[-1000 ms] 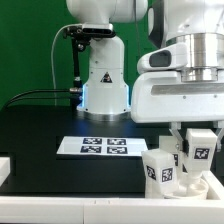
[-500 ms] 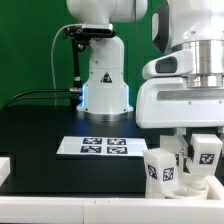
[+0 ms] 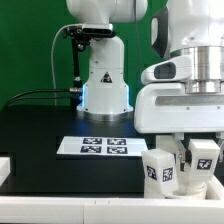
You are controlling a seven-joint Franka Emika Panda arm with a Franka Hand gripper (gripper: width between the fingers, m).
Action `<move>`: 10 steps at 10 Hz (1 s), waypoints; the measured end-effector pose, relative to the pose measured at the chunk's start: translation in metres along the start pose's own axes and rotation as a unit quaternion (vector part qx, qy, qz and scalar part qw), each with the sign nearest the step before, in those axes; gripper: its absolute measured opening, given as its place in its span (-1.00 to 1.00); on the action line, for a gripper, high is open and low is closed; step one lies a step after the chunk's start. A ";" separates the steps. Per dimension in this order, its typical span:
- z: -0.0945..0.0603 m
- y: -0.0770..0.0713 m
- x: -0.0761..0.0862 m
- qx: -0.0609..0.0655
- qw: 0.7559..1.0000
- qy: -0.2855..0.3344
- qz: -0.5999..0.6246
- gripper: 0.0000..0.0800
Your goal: Assemble stool
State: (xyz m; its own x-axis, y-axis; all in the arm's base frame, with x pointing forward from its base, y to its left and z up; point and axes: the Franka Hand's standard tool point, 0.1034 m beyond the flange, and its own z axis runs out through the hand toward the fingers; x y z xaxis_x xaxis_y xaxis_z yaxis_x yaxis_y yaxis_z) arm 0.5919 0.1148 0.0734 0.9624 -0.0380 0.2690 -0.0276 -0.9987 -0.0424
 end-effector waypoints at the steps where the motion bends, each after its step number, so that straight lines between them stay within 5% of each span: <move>1: 0.003 -0.001 -0.002 -0.001 1.000 -0.002 -0.001 -0.18; 8: 0.005 -0.007 -0.001 -0.005 1.000 0.020 0.001 -0.18; 9: 0.005 -0.007 -0.001 -0.005 1.000 0.020 0.001 0.38; 10: 0.004 -0.007 -0.001 -0.005 1.000 0.012 0.002 0.38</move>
Offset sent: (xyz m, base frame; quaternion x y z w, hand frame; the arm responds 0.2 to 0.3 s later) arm -0.0054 0.0074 -0.0175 -0.0350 0.0114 0.0016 0.9993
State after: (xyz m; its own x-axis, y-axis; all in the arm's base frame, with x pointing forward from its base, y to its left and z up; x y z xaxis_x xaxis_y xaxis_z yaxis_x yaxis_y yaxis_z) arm 0.5926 0.1215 0.0694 0.9556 -0.0427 0.2917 -0.0343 -0.9988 -0.0341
